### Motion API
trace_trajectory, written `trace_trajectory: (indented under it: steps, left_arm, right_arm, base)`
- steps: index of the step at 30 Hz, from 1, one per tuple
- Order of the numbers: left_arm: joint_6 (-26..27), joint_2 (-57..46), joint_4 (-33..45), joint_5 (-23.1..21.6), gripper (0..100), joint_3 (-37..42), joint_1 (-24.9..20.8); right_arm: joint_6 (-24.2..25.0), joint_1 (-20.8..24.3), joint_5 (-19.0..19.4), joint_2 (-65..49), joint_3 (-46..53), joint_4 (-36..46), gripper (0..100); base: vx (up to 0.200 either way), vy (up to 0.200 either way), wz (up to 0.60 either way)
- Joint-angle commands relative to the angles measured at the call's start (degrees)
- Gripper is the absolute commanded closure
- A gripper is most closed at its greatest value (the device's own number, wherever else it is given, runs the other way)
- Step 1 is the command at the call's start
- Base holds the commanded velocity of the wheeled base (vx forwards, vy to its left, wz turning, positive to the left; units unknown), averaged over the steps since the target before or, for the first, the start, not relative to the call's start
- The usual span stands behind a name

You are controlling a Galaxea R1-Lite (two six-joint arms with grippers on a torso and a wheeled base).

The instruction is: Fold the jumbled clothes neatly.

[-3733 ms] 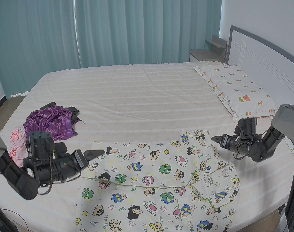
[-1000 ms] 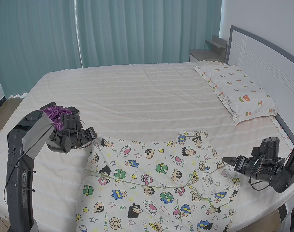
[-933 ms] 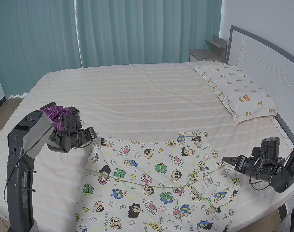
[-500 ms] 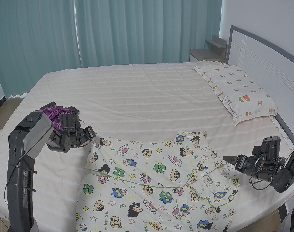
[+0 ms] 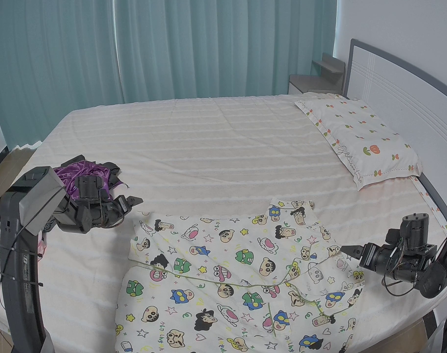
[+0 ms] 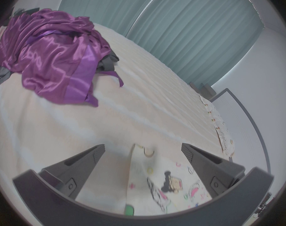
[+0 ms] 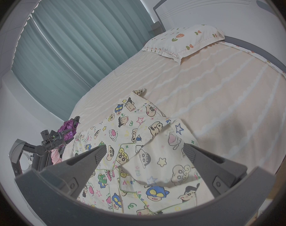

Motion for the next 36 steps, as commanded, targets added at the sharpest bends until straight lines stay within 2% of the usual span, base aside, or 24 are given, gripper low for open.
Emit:
trace_trajectory:
  steps: [1, 3, 8, 9, 11, 13, 15, 18, 24, 31, 34, 36]
  left_arm:
    - [-0.49, -15.09, -4.66, -6.6, 0, 19.4, 1.71]
    - [-0.4, -20.46, -9.85, -7.22, 0, 30.3, 1.53]
    - [0.39, -26.08, -13.01, -8.1, 0, 43.13, 0.48]
    - [0.39, -26.08, -13.01, -8.1, 0, 43.13, 0.48]
    - [2.67, -28.37, -13.37, -8.98, 0, 49.28, 0.22]
    - [3.99, -28.63, -13.37, -9.15, 0, 50.95, 0.13]
    - [9.0, -28.72, -13.72, -9.42, 0, 56.14, 0.04]
    - [11.29, -28.81, -14.33, -9.59, 0, 59.83, 0.04]
    - [11.73, -28.54, -19.87, -9.59, 0, 65.8, 0.04]
    - [12.43, -27.14, -26.2, -9.24, 0, 70.55, 0.04]
    - [12.43, -27.05, -26.29, -9.24, 0, 70.64, 0.04]
    - [12.25, -24.32, -29.19, -8.45, 0, 70.29, 0.04]
  right_arm:
    - [-1.07, 0.06, 0.35, -2.17, 4.61, -0.02, 0]
    - [-1.68, 0.15, 0.44, -2.08, 6.01, -0.46, 0]
    - [-3.53, 0.85, 0.61, -1.64, 8.3, -0.81, 0]
    - [-3.53, 0.85, 0.61, -1.64, 8.3, -0.81, 0]
    - [-3.62, 1.47, 1.14, -1.56, 9.35, -1.07, 0]
    - [-3.62, 1.73, 1.32, -1.56, 9.62, -1.16, 0]
    - [-3.71, 2.43, 1.32, -1.47, 10.06, -1.16, 0]
    - [-3.71, 3.14, 1.23, -1.21, 10.06, -1.16, 0]
    - [-3.97, 4.28, 1.23, -0.41, 10.06, -1.16, 0]
    - [-7.66, 5.6, 1.23, 3.89, 10.06, -0.99, 0]
    - [-7.75, 5.69, 1.23, 4.07, 10.06, -0.99, 0]
    - [-11.0, 8.06, 1.14, 10.22, 10.06, -1.78, 0]
  base:
    - [0.0, 0.0, 0.0]
    - [-0.2, 0.0, 0.0]
    - [-0.2, 0.0, 0.0]
    - [-0.2, 0.0, 0.0]
    - [-0.2, 0.0, 0.0]
    - [-0.2, 0.0, 0.0]
    - [-0.2, 0.0, 0.0]
    - [-0.2, 0.0, 0.0]
    - [-0.2, 0.0, 0.0]
    - [-0.2, 0.0, 0.0]
    - [0.0, 0.0, 0.0]
    - [0.0, 0.0, 0.0]
